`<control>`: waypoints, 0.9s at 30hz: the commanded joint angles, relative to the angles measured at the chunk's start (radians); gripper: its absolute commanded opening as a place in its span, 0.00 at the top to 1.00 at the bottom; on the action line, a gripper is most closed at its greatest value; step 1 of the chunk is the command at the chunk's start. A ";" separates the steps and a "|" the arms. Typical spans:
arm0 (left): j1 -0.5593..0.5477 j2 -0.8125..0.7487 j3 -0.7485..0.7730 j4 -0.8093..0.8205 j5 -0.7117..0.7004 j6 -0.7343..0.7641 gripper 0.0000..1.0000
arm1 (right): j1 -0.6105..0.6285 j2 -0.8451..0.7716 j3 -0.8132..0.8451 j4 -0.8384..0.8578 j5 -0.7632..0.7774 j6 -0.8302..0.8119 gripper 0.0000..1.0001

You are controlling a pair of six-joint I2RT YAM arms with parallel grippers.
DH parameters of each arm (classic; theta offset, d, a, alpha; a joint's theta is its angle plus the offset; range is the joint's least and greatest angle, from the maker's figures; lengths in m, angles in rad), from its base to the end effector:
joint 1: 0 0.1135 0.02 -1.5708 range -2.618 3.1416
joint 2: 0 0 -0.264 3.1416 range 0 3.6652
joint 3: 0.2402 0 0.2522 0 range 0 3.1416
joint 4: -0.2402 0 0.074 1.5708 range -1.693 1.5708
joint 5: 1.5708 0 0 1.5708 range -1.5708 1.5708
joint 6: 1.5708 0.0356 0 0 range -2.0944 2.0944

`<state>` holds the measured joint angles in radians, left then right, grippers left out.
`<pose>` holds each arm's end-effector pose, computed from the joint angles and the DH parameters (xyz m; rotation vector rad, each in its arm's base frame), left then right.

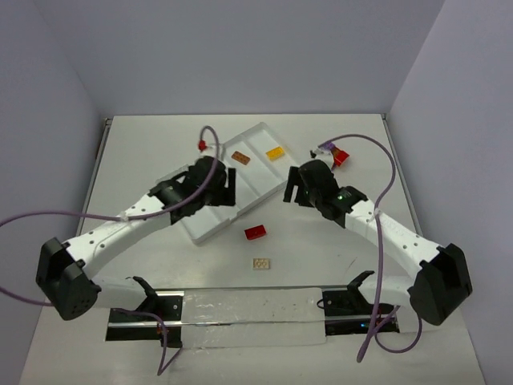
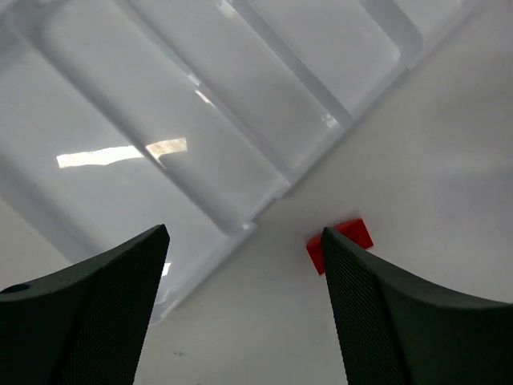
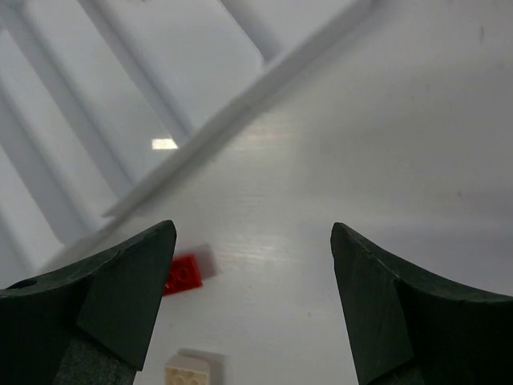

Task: Sort the legos into containers by color

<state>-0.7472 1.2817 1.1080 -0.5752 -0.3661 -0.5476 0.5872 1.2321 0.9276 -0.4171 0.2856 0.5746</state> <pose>0.2103 -0.1775 0.3103 0.0439 2.2726 -0.2609 0.2263 0.1386 0.2748 0.1332 2.2699 0.2902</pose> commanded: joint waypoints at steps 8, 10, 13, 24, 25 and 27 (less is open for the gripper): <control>-0.243 0.207 0.041 0.152 0.227 0.211 0.20 | -0.034 -0.237 -0.084 -0.170 0.261 0.084 0.07; -0.277 0.271 0.066 0.132 0.205 0.216 0.19 | -0.052 -0.256 -0.079 -0.183 0.265 0.086 0.05; -0.313 0.372 0.130 0.097 0.149 0.221 0.19 | -0.076 -0.308 -0.087 -0.195 0.265 0.086 0.05; -0.313 0.509 0.116 0.173 0.097 0.247 0.15 | -0.153 -0.419 -0.089 -0.258 0.297 0.067 0.04; -0.313 0.516 0.116 0.174 0.092 0.251 0.14 | -0.155 -0.422 -0.089 -0.259 0.295 0.063 0.04; -0.313 0.533 0.119 0.176 0.089 0.263 0.12 | -0.160 -0.419 -0.089 -0.261 0.292 0.062 0.04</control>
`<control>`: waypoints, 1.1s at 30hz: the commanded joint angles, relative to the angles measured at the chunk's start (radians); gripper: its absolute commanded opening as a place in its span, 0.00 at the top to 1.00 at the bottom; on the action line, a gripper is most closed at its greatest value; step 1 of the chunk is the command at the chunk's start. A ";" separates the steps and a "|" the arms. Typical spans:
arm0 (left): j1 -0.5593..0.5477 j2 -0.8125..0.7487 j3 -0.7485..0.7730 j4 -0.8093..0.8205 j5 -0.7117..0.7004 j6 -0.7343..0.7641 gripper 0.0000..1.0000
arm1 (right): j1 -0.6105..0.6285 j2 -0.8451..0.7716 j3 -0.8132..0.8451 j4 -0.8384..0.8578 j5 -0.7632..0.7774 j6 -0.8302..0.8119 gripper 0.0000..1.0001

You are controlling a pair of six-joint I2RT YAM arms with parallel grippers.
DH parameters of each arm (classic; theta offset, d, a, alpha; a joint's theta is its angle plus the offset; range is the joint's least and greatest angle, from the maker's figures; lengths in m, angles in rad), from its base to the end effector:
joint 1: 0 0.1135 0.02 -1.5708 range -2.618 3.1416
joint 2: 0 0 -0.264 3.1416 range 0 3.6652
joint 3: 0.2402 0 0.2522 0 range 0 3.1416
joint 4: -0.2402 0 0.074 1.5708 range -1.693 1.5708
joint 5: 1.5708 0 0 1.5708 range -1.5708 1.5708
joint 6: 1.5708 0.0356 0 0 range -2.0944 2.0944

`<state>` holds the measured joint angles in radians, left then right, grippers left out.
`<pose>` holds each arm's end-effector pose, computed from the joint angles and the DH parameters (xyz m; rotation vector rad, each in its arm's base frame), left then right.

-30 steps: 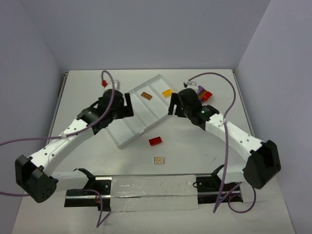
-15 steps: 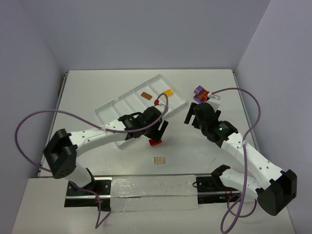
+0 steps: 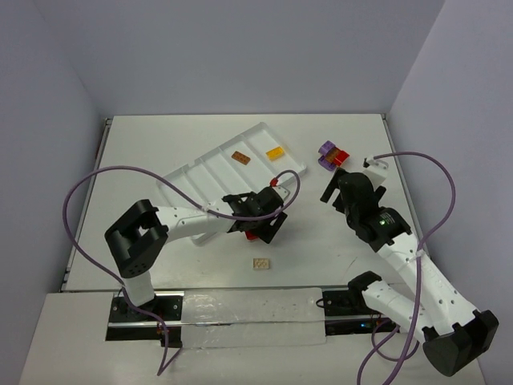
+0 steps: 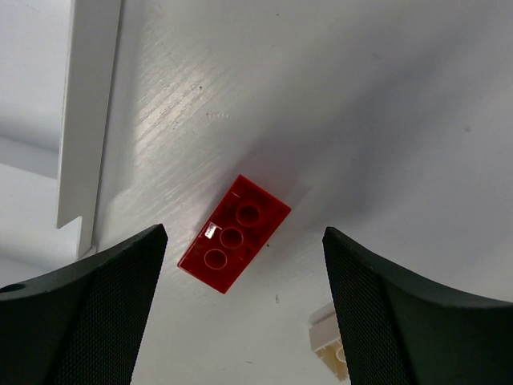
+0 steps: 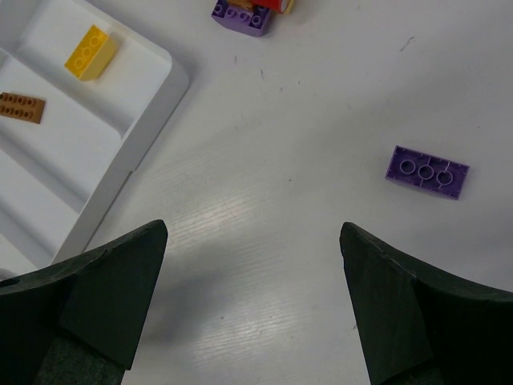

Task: Sort the legos into containers by color

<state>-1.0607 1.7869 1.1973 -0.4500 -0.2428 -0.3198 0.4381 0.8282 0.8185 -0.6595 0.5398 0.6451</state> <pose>0.1874 -0.3175 0.1914 0.8524 2.4306 -0.2037 0.1608 0.0551 0.3008 0.4998 2.0726 0.0263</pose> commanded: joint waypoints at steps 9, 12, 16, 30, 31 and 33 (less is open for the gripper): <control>0.009 0.058 0.012 0.053 -0.034 0.033 0.17 | -0.011 -0.010 0.022 -0.010 0.029 -0.005 0.04; 0.010 0.068 0.008 0.047 -0.022 0.020 0.24 | -0.012 -0.011 0.024 -0.011 0.026 -0.002 0.04; 0.011 0.065 -0.005 0.052 -0.015 -0.004 0.36 | -0.012 -0.014 0.025 -0.009 0.022 -0.003 0.04; 0.041 -0.050 0.056 0.031 0.016 -0.012 0.83 | -0.012 -0.030 0.037 -0.025 0.034 -0.004 0.04; 0.052 -0.058 0.064 0.032 0.019 -0.014 0.83 | -0.012 -0.033 0.038 -0.024 0.034 -0.005 0.04; 0.095 -0.094 0.097 0.034 0.017 -0.027 0.84 | -0.012 -0.035 0.039 -0.020 0.034 -0.007 0.04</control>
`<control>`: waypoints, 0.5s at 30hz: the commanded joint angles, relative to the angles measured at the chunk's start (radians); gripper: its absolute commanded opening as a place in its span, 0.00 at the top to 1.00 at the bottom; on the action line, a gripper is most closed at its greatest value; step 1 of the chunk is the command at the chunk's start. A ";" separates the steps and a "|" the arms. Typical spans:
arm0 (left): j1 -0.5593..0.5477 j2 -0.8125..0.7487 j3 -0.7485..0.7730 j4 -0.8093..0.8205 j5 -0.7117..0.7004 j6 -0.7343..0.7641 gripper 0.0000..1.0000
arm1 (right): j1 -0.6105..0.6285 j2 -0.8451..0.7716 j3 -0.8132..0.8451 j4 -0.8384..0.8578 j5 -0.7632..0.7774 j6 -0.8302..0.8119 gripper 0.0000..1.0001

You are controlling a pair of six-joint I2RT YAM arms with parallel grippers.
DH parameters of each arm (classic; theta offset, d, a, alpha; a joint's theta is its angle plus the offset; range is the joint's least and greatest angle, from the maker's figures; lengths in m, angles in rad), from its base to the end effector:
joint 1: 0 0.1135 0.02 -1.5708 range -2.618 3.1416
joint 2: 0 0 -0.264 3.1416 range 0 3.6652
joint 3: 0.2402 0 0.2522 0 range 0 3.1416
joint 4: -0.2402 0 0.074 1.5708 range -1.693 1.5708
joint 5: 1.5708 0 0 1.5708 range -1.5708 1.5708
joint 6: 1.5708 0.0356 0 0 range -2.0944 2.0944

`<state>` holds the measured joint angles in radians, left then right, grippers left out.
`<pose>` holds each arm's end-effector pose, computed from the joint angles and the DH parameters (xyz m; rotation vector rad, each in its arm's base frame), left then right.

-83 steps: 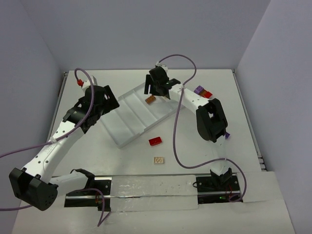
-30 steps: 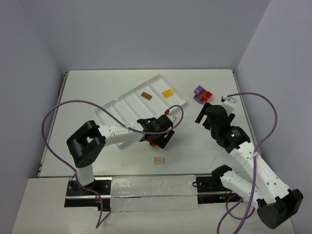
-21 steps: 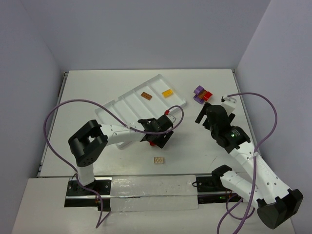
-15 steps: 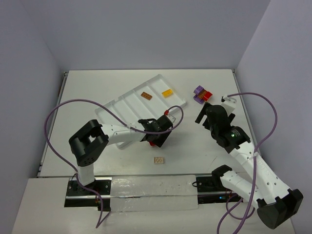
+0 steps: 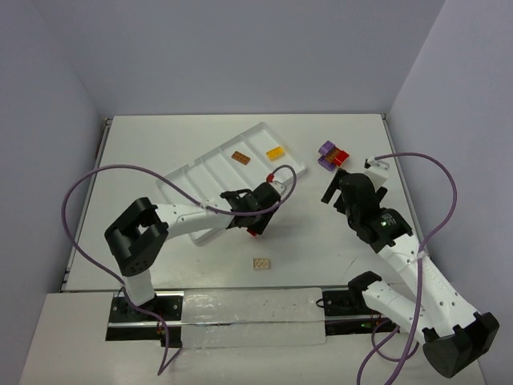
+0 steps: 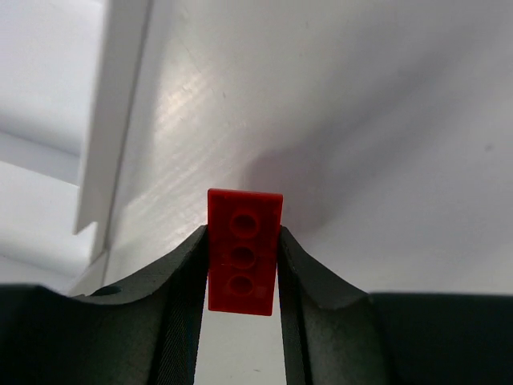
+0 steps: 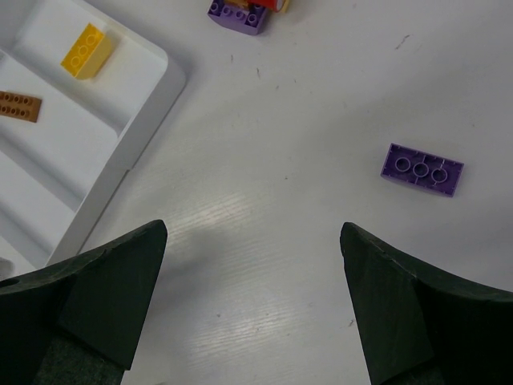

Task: Sort the legos into containers by color

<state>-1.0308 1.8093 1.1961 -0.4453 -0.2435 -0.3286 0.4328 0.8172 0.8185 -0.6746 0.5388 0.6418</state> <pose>0.1978 -0.3133 0.1835 0.8124 2.4590 -0.1798 0.1583 0.0530 0.3011 0.5008 2.0761 0.0196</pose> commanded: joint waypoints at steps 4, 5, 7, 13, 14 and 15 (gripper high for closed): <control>0.164 -0.160 0.167 0.031 -0.021 -0.063 0.83 | -0.006 -0.018 0.042 -0.006 0.028 -0.002 0.04; 0.205 -0.159 0.192 0.031 -0.027 -0.079 0.82 | -0.006 -0.019 0.042 -0.006 0.025 -0.001 0.04; 0.262 -0.133 0.236 0.014 -0.041 -0.112 0.82 | -0.006 -0.026 0.041 -0.009 0.025 -0.001 0.04; 0.386 0.006 0.391 -0.036 -0.083 -0.173 0.81 | -0.005 -0.041 0.045 -0.025 0.050 -0.009 0.04; 0.400 0.043 0.409 -0.033 -0.076 -0.179 0.80 | -0.006 -0.040 0.049 -0.028 0.051 -0.007 0.04; 0.414 0.077 0.425 -0.026 -0.065 -0.182 0.80 | -0.006 -0.040 0.051 -0.031 0.053 -0.006 0.04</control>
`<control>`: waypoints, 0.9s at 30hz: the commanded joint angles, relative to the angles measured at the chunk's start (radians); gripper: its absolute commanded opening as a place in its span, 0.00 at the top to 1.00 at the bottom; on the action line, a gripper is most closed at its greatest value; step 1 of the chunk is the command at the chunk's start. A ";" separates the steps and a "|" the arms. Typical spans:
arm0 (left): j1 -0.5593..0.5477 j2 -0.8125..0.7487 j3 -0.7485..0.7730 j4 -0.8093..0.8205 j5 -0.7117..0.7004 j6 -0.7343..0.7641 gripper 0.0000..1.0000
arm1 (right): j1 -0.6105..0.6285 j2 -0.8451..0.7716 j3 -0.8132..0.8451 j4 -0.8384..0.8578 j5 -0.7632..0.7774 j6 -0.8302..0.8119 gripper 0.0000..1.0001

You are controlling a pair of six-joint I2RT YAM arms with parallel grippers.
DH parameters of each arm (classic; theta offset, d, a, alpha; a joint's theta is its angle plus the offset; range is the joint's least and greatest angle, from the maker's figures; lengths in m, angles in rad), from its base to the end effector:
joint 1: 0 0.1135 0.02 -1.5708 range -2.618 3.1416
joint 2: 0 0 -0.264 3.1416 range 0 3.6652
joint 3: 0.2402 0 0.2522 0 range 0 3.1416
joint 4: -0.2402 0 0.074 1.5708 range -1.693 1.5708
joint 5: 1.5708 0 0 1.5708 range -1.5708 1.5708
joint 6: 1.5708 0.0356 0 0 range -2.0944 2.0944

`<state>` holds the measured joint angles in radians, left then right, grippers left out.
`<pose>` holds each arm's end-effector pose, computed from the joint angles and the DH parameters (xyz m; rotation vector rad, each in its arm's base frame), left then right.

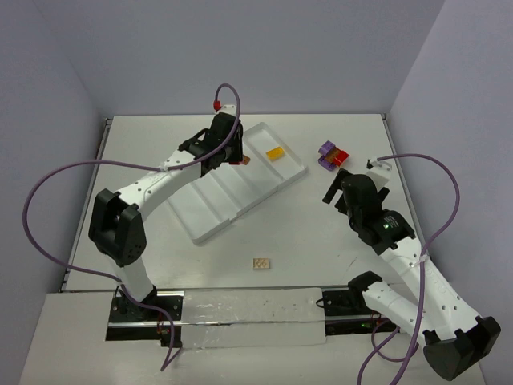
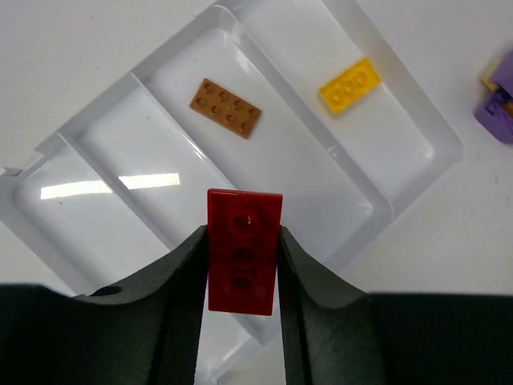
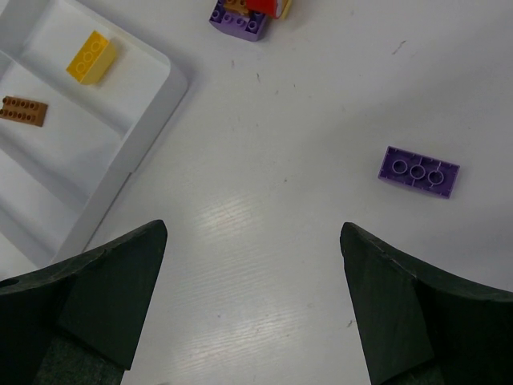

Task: Sort the legos into containers by color

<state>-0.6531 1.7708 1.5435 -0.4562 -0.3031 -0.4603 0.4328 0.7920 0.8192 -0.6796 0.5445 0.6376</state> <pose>0.3308 -0.2397 0.3073 0.0534 2.2306 -0.2703 0.1537 0.0507 0.3046 0.5023 2.0565 0.0252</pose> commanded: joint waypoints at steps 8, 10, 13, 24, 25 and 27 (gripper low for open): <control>0.114 0.252 0.146 -0.027 0.009 -0.055 0.75 | -0.008 -0.018 0.032 -0.034 0.062 0.005 0.04; 0.124 0.268 0.137 -0.022 0.008 -0.061 0.74 | -0.008 -0.020 0.027 -0.034 0.063 0.005 0.04; 0.145 0.285 0.119 -0.003 0.038 -0.065 0.68 | -0.009 -0.010 0.025 -0.030 0.063 0.003 0.04; 0.151 0.294 0.143 -0.048 0.057 -0.072 0.22 | -0.007 0.026 0.035 -0.003 0.044 -0.007 0.04; 0.147 0.266 0.131 -0.044 0.059 -0.072 0.22 | -0.006 0.026 0.036 -0.003 0.042 -0.006 0.04; 0.126 0.192 0.088 -0.037 0.050 -0.064 0.23 | -0.007 0.027 0.037 -0.002 0.035 -0.006 0.04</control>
<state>-0.5019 2.1051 1.6473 -0.5052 -0.2554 -0.5209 0.4309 0.8181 0.8246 -0.6967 0.5647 0.6342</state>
